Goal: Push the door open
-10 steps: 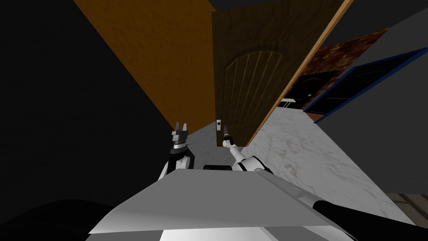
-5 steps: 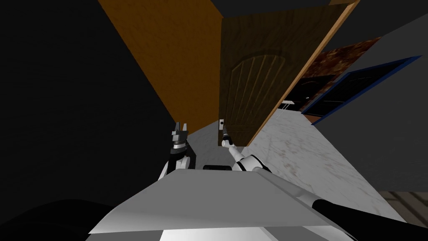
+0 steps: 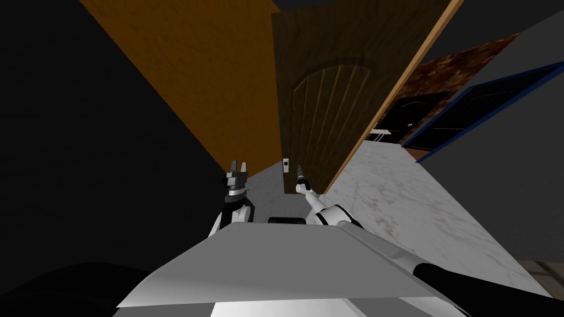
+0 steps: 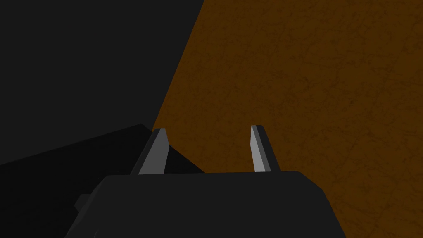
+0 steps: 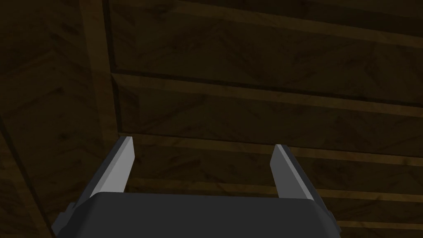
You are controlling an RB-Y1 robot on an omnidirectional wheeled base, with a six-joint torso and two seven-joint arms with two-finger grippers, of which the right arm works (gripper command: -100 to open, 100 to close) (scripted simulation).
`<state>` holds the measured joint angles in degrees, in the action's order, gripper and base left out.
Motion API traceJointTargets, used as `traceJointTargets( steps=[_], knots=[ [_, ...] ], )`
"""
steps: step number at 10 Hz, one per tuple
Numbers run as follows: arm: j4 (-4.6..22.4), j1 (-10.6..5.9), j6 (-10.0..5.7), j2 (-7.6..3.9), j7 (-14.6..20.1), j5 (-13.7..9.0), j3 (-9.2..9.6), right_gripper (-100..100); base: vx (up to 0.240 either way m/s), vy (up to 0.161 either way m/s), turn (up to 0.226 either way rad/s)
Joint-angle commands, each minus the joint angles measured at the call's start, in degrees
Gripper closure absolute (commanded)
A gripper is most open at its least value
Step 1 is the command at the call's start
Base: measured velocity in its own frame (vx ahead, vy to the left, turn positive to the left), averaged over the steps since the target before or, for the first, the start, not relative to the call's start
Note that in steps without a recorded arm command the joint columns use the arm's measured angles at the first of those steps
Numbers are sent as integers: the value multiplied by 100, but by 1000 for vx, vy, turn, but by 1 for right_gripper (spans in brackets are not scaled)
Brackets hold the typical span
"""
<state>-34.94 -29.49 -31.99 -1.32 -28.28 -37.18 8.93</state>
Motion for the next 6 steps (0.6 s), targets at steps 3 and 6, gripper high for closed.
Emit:
traceJointTargets(
  steps=[3, 6],
  knots=[
    [172, -109, -80, -139, -8, -6, -26, -100, 171, -16, 17],
    [185, -113, -98, -29, -22, -10, -43, -100, 153, 92, 18]
  ],
)
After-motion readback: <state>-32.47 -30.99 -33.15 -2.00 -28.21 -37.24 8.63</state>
